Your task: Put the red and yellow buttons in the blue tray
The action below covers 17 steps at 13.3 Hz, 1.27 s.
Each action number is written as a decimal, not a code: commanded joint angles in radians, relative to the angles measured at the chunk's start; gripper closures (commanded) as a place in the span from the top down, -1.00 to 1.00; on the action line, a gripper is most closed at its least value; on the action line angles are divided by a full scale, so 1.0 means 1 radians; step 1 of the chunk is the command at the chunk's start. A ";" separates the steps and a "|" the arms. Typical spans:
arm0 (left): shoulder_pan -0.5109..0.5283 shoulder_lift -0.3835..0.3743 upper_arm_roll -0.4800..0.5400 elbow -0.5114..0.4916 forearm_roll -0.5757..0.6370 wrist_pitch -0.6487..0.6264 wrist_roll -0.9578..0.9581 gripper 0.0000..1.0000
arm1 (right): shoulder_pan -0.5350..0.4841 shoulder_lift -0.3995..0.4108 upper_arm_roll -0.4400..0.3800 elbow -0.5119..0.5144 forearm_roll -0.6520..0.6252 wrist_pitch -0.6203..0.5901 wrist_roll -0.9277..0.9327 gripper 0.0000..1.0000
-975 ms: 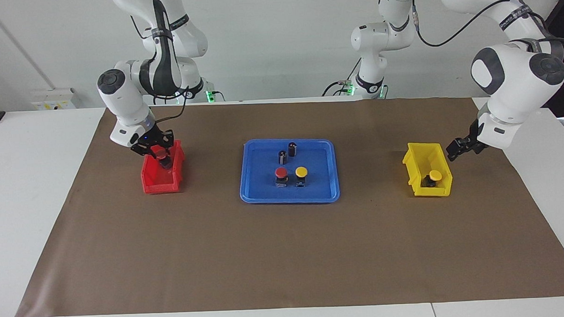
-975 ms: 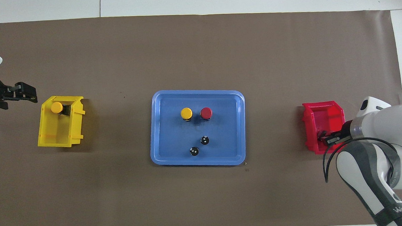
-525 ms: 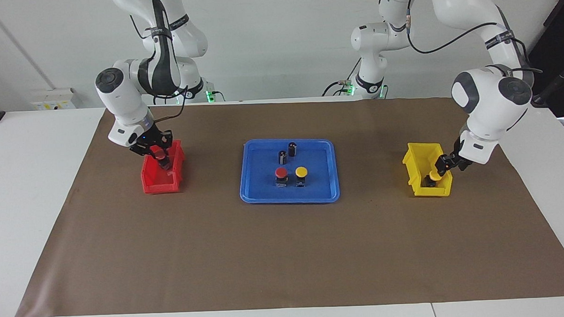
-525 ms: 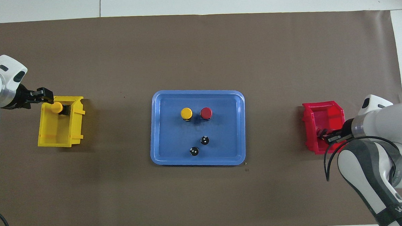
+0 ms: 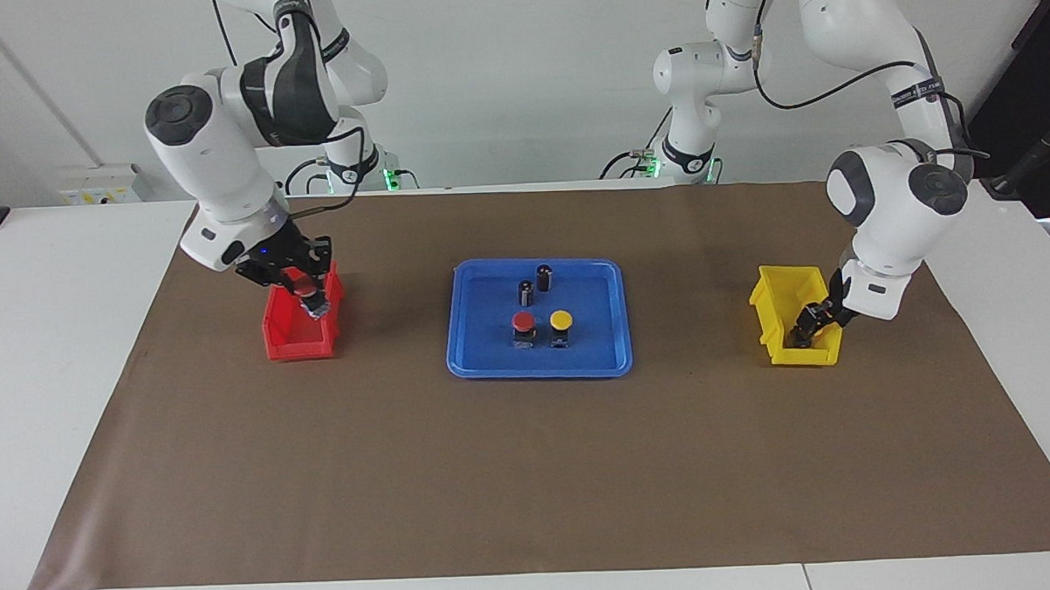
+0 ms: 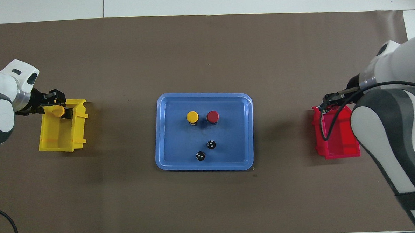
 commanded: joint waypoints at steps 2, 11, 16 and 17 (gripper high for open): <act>-0.007 -0.008 0.004 -0.003 -0.044 -0.027 -0.099 0.49 | 0.168 0.098 0.004 0.062 0.029 0.129 0.309 -0.43; -0.007 -0.008 0.007 -0.012 -0.042 -0.024 -0.104 0.46 | 0.288 0.144 0.004 -0.091 0.024 0.316 0.448 -0.42; 0.007 -0.008 0.007 -0.014 -0.042 -0.022 -0.105 0.43 | 0.291 0.153 0.004 -0.153 0.024 0.411 0.449 -0.42; 0.007 -0.008 0.007 -0.015 -0.042 -0.022 -0.105 0.34 | 0.295 0.168 0.004 -0.153 0.024 0.437 0.449 -0.41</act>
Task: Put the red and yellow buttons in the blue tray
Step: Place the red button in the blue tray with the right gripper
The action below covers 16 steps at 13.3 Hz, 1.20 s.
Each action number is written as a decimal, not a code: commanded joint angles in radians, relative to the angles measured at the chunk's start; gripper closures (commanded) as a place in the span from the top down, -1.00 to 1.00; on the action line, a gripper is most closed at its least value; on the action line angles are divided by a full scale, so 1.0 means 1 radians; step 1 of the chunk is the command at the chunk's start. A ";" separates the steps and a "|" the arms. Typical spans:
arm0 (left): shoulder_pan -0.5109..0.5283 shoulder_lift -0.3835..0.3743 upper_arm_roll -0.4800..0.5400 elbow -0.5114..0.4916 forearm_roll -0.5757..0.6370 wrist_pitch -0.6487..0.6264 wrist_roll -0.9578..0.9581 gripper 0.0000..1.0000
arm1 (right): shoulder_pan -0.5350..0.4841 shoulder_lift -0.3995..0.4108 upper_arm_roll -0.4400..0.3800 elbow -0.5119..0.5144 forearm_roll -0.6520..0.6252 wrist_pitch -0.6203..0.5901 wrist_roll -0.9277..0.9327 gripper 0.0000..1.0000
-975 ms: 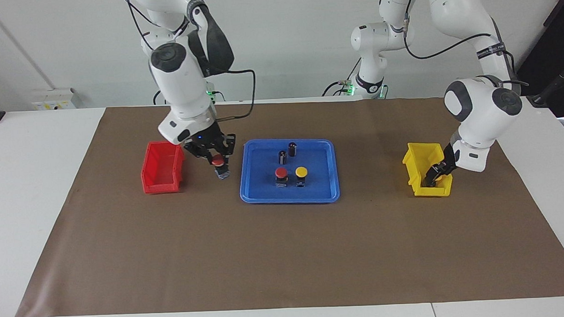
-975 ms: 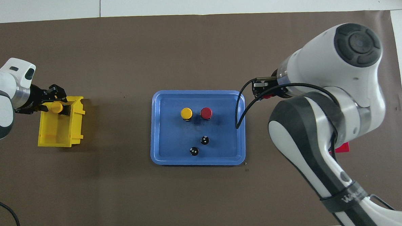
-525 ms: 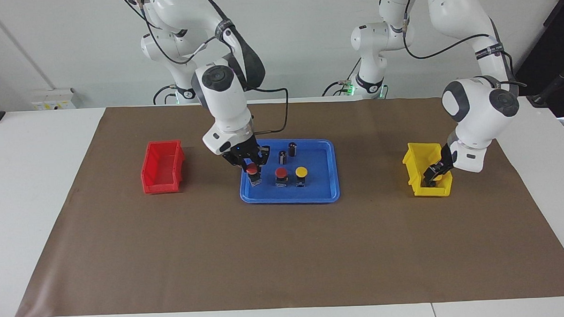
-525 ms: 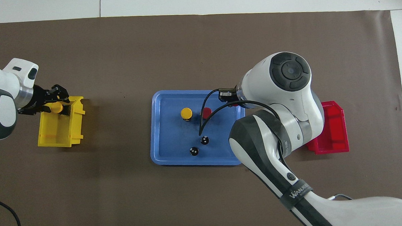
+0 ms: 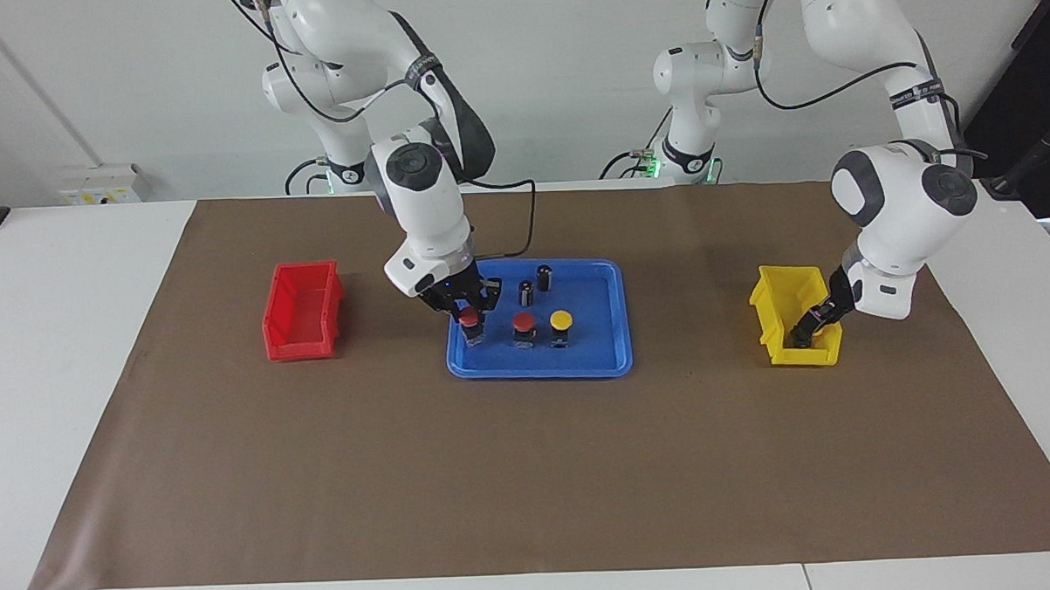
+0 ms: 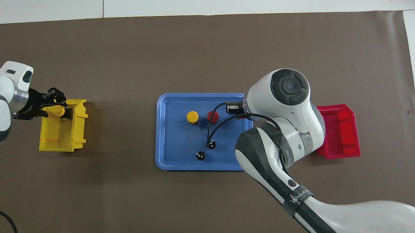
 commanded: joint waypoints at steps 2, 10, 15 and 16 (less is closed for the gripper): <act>-0.005 -0.009 0.002 -0.015 -0.011 -0.006 -0.008 0.17 | 0.022 0.011 -0.002 -0.021 0.014 0.052 0.007 -0.41; -0.008 -0.016 0.000 0.072 -0.008 -0.143 -0.001 -0.98 | 0.020 0.010 -0.003 -0.021 0.010 0.055 0.004 1.00; -0.157 -0.030 -0.014 0.370 -0.014 -0.501 -0.104 -0.98 | -0.086 -0.015 -0.011 0.198 -0.025 -0.240 -0.012 1.00; -0.213 -0.029 -0.020 0.385 -0.014 -0.497 -0.107 -0.98 | -0.101 -0.033 -0.011 0.230 -0.044 -0.309 -0.012 1.00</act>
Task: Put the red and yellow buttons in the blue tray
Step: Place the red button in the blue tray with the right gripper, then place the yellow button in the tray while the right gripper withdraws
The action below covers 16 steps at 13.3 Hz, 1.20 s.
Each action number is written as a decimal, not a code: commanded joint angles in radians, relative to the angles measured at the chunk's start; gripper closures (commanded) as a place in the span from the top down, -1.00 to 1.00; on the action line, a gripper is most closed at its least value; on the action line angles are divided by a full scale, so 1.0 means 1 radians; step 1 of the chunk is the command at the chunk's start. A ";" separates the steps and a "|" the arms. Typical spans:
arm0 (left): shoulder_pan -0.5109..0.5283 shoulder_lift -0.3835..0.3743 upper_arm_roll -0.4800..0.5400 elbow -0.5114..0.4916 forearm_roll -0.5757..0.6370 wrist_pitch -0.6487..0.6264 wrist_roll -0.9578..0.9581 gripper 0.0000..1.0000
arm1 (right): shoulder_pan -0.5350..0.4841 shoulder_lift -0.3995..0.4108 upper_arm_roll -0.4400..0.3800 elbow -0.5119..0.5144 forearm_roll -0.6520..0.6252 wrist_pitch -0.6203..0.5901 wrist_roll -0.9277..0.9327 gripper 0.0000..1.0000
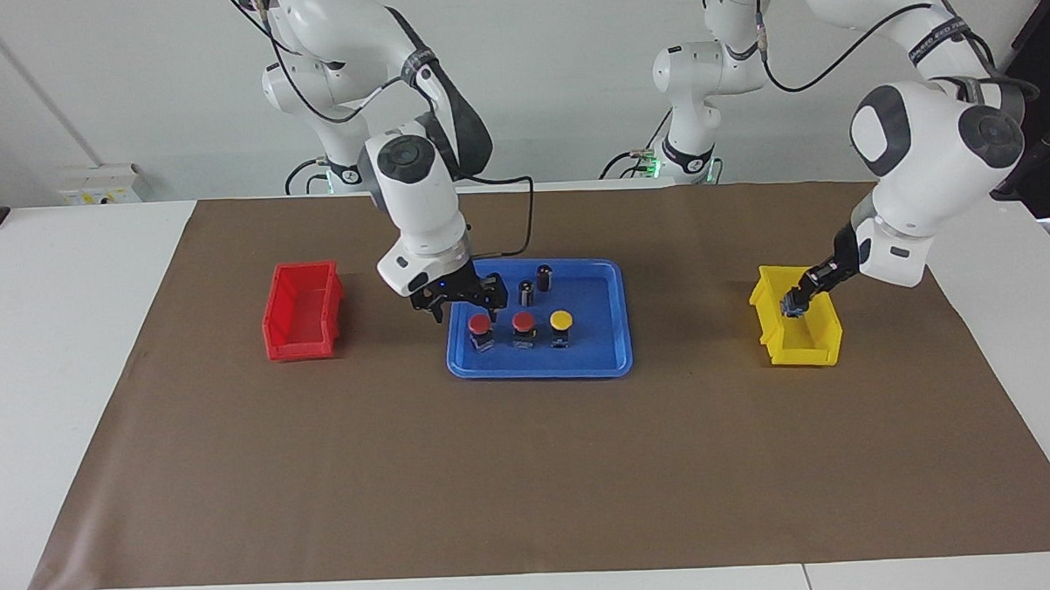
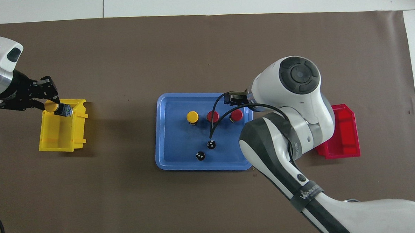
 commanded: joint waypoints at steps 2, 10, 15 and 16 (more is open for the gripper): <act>-0.232 0.023 0.004 0.039 -0.008 0.018 -0.082 -0.98 | -0.096 -0.060 0.006 0.096 -0.043 -0.202 -0.010 1.00; -0.392 0.140 0.000 -0.033 -0.043 0.229 -0.282 -0.98 | -0.340 -0.272 0.004 0.097 -0.045 -0.400 -0.243 1.00; -0.431 0.183 -0.002 -0.056 -0.048 0.289 -0.289 -0.98 | -0.473 -0.330 -0.019 0.102 -0.048 -0.499 -0.426 1.00; -0.431 0.189 -0.002 -0.056 -0.049 0.293 -0.291 -0.98 | -0.480 -0.342 -0.025 0.082 -0.048 -0.503 -0.450 1.00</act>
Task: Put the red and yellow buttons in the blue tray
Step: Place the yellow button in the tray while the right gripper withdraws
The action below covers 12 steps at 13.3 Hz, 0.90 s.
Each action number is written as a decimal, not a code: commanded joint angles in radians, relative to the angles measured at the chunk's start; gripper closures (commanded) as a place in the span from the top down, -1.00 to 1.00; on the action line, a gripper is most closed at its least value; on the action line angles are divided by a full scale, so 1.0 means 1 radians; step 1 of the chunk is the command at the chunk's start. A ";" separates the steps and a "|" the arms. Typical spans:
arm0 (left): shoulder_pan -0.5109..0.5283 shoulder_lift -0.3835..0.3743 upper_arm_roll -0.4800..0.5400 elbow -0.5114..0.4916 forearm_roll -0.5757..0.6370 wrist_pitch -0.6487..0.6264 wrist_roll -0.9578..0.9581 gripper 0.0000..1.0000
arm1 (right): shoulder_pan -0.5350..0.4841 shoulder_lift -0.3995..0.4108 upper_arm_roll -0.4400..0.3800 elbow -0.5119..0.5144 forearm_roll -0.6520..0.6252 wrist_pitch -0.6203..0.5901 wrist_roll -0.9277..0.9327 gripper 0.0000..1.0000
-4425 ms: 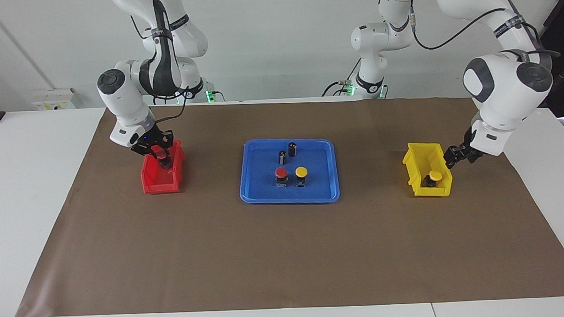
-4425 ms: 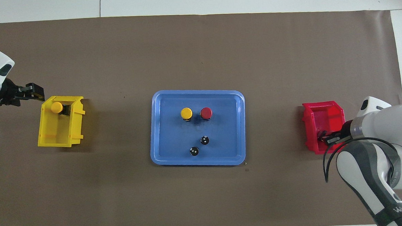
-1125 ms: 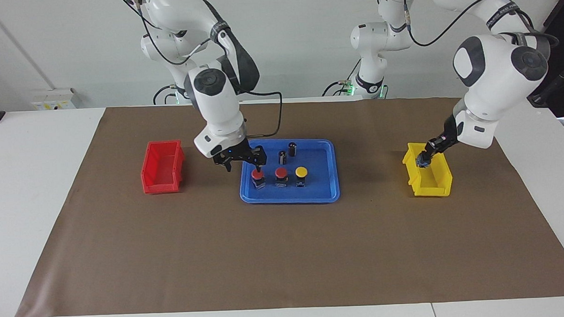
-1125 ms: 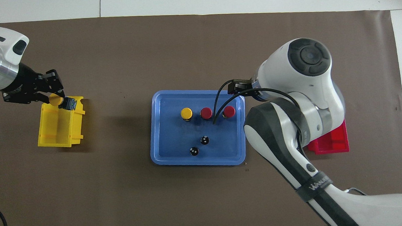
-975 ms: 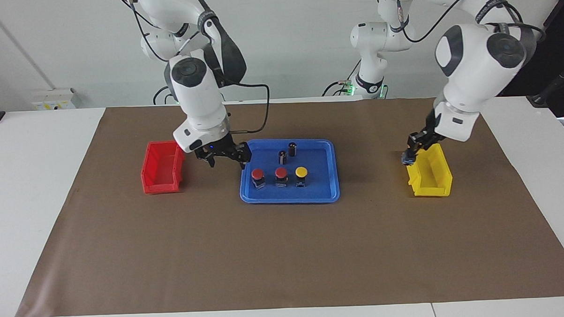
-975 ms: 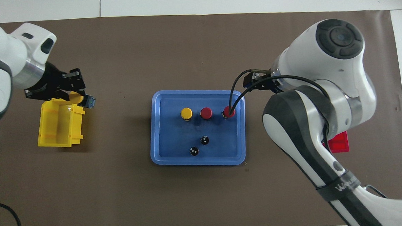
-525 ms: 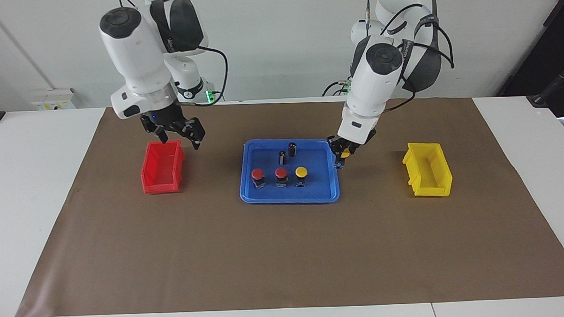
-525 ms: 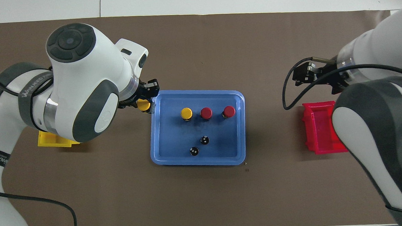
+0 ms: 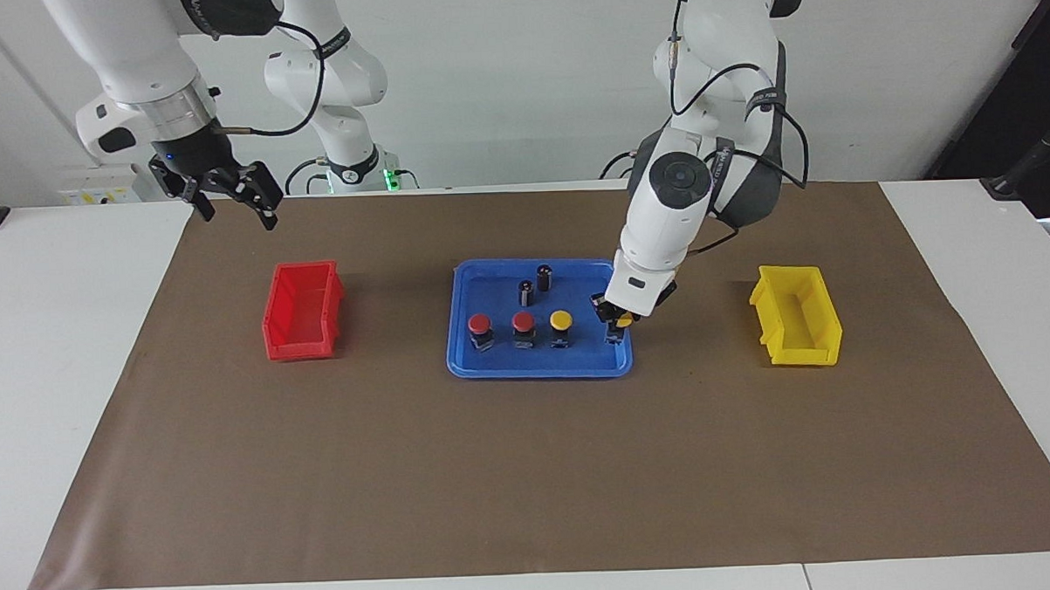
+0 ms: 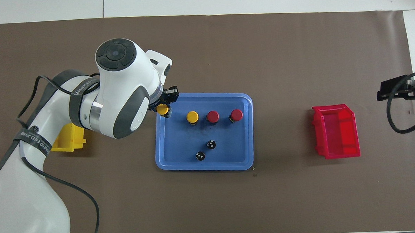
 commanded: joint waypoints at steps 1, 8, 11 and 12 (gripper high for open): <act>-0.020 0.003 0.013 -0.020 -0.018 0.033 0.000 -0.98 | -0.040 -0.038 -0.008 -0.047 -0.006 -0.030 -0.065 1.00; -0.035 0.026 0.015 -0.061 -0.049 0.099 -0.003 -0.92 | -0.061 0.051 -0.015 0.064 -0.032 -0.034 -0.098 1.00; -0.024 0.026 0.015 -0.055 -0.049 0.093 -0.003 -0.09 | -0.058 0.060 -0.016 0.067 -0.027 -0.045 -0.098 1.00; -0.023 0.025 0.015 -0.052 -0.049 0.087 -0.003 0.03 | -0.058 0.058 -0.016 0.066 -0.026 -0.047 -0.098 1.00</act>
